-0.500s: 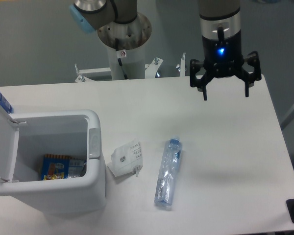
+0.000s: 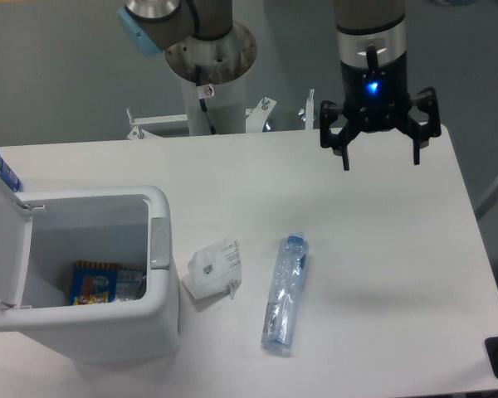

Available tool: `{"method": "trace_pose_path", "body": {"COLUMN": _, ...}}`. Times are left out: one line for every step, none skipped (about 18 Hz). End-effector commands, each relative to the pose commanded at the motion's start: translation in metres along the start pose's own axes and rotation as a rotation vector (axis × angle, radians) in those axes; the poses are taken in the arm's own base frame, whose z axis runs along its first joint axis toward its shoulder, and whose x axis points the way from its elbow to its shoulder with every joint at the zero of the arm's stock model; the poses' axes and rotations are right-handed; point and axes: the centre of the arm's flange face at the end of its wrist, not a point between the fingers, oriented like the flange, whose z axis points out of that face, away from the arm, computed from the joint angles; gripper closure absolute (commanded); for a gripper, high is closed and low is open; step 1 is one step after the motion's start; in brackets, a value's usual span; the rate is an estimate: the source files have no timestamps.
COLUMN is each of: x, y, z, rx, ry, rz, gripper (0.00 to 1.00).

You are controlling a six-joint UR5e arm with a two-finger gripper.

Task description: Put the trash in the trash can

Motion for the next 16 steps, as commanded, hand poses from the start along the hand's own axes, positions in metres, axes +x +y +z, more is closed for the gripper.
{"method": "trace_pose_path", "body": {"x": 0.001, "y": 0.001, "z": 0.002, "rx": -0.004, "ry": 0.003, "rz": 0.001, "gripper": 0.0}}
{"method": "trace_pose_path", "body": {"x": 0.003, "y": 0.003, "z": 0.006, "rx": -0.012, "ry": 0.006, "rz": 0.001, "gripper": 0.0}}
{"method": "trace_pose_path", "body": {"x": 0.005, "y": 0.005, "z": 0.011, "rx": -0.018, "ry": 0.012, "rz": 0.002, "gripper": 0.0}}
{"method": "trace_pose_path", "body": {"x": 0.007, "y": 0.007, "z": 0.016, "rx": -0.024, "ry": 0.019, "rz": 0.004, "gripper": 0.0}}
{"method": "trace_pose_path", "body": {"x": 0.01, "y": 0.009, "z": 0.021, "rx": -0.03, "ry": 0.026, "rz": 0.007, "gripper": 0.0}}
{"method": "trace_pose_path", "body": {"x": 0.012, "y": 0.011, "z": 0.026, "rx": -0.033, "ry": 0.027, "rz": 0.0, "gripper": 0.0}}
{"method": "trace_pose_path", "body": {"x": 0.016, "y": 0.014, "z": 0.033, "rx": -0.036, "ry": 0.031, "rz": -0.003, "gripper": 0.0}}
{"method": "trace_pose_path", "body": {"x": 0.02, "y": 0.017, "z": 0.042, "rx": -0.035, "ry": 0.035, "rz": -0.005, "gripper": 0.0}}
{"method": "trace_pose_path", "body": {"x": 0.025, "y": 0.018, "z": 0.049, "rx": -0.031, "ry": 0.034, "rz": -0.011, "gripper": 0.0}}
{"method": "trace_pose_path", "body": {"x": 0.031, "y": 0.022, "z": 0.056, "rx": -0.034, "ry": 0.038, "rz": -0.013, "gripper": 0.0}}
{"method": "trace_pose_path", "body": {"x": 0.035, "y": 0.024, "z": 0.061, "rx": -0.034, "ry": 0.042, "rz": -0.004, "gripper": 0.0}}
{"method": "trace_pose_path", "body": {"x": 0.044, "y": 0.026, "z": 0.069, "rx": -0.044, "ry": 0.057, "rz": 0.013, "gripper": 0.0}}
{"method": "trace_pose_path", "body": {"x": 0.053, "y": 0.026, "z": 0.075, "rx": -0.052, "ry": 0.071, "rz": 0.042, "gripper": 0.0}}
{"method": "trace_pose_path", "body": {"x": 0.062, "y": 0.023, "z": 0.078, "rx": -0.054, "ry": 0.084, "rz": 0.098, "gripper": 0.0}}
{"method": "trace_pose_path", "body": {"x": 0.074, "y": 0.026, "z": 0.087, "rx": -0.067, "ry": 0.103, "rz": 0.161, "gripper": 0.0}}
{"method": "trace_pose_path", "body": {"x": 0.082, "y": 0.03, "z": 0.094, "rx": -0.076, "ry": 0.121, "rz": 0.223, "gripper": 0.0}}
